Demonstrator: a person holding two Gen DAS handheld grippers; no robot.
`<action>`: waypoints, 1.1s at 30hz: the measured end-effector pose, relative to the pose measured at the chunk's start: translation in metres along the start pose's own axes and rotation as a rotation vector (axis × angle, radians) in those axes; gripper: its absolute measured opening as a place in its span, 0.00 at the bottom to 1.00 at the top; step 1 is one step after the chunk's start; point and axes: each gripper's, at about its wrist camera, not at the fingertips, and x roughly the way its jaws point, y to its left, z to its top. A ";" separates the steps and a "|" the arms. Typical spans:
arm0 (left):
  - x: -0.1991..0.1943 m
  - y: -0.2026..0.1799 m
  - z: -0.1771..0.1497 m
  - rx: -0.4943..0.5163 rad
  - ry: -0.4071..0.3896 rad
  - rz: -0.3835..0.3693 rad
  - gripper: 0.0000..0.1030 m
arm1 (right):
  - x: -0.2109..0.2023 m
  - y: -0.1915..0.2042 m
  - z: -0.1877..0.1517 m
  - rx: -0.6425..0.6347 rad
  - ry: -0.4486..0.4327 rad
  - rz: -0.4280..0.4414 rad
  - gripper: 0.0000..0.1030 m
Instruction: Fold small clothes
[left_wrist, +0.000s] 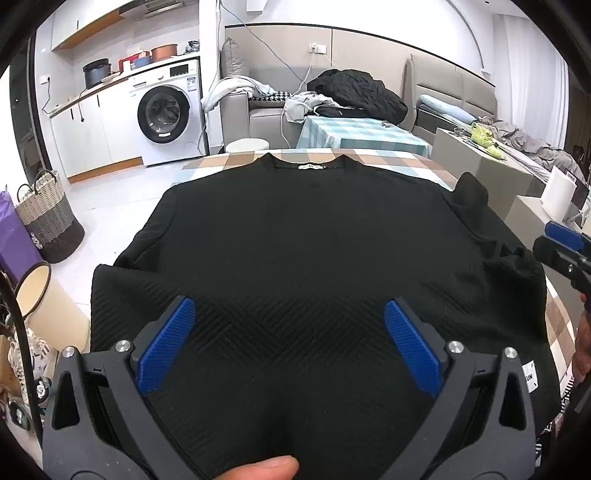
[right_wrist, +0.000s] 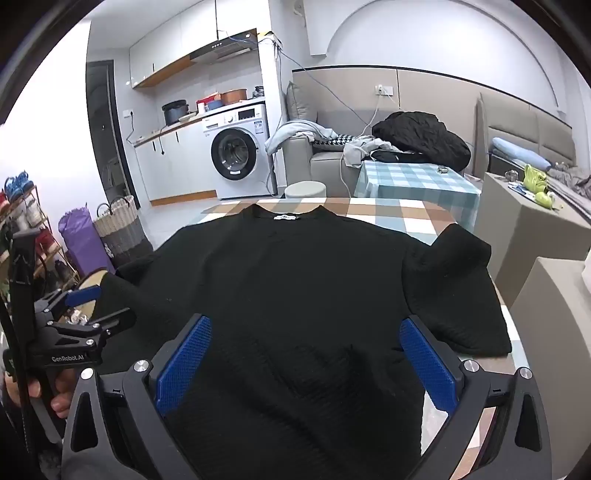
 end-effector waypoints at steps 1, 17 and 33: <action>0.000 0.000 0.000 -0.001 0.000 0.000 0.99 | 0.000 -0.001 0.000 0.001 0.004 0.004 1.00; 0.004 -0.002 -0.005 0.010 0.035 0.019 0.99 | 0.022 0.003 -0.009 -0.024 0.097 -0.109 1.00; 0.022 0.001 0.000 0.010 0.062 0.034 0.99 | 0.042 -0.018 -0.013 0.031 0.152 -0.142 1.00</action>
